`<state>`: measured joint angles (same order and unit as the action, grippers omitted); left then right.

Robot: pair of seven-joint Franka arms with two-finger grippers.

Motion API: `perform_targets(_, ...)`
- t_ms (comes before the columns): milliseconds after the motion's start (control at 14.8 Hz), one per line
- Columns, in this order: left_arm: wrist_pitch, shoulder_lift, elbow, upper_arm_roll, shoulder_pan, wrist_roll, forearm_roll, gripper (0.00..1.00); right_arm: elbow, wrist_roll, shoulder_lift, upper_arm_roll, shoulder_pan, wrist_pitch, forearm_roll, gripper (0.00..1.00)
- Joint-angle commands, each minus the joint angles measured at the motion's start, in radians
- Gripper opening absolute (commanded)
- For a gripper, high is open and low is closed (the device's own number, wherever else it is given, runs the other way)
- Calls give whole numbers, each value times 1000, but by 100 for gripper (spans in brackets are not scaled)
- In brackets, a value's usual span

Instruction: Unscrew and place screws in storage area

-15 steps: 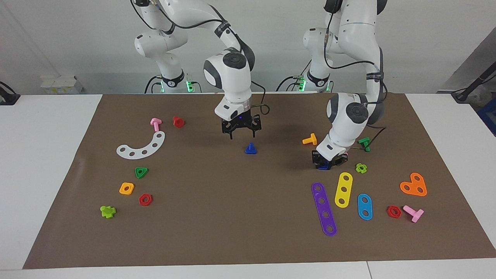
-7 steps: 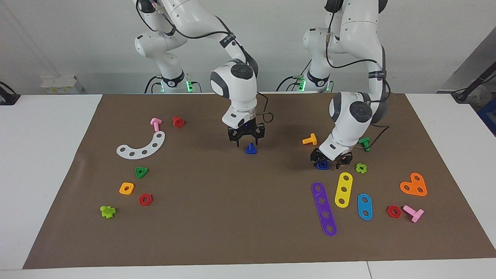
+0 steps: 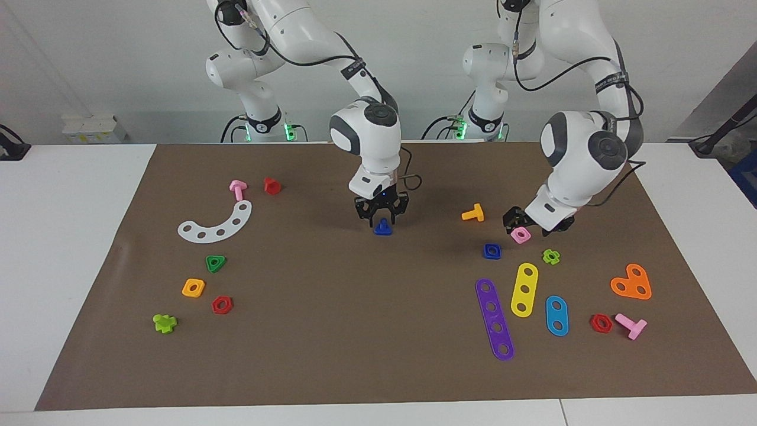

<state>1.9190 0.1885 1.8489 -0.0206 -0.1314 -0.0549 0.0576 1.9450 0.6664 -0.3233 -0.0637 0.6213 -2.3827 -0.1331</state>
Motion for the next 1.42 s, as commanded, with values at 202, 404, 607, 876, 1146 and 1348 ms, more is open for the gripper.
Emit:
perform_targets(202, -89, -136, 75, 4, 90, -54, -5, 100, -8, 35, -5, -1, 0, -3, -26, 7)
perform_targets(404, -109, -196, 76, 4, 99, -43, -9, 100, -8, 32, -3, -1, -2, -1, -26, 0)
perform_targets(607, -143, -242, 43, 2, 101, -42, -12, 100, -11, -2, 18, 1, -46, 2, -26, 0)
perform_targets(876, -260, -227, -118, 2, 99, -34, -24, 100, -6, -129, 58, 1, -181, 36, -26, 0)
perform_targets(1146, -385, -185, -292, 19, 79, -33, -136, 100, -6, -275, 53, 1, -320, 40, -23, 0)
perform_targets(1348, -394, -191, -306, 40, 81, -29, -136, 100, -5, -361, 44, -1, -423, 30, -11, 0)
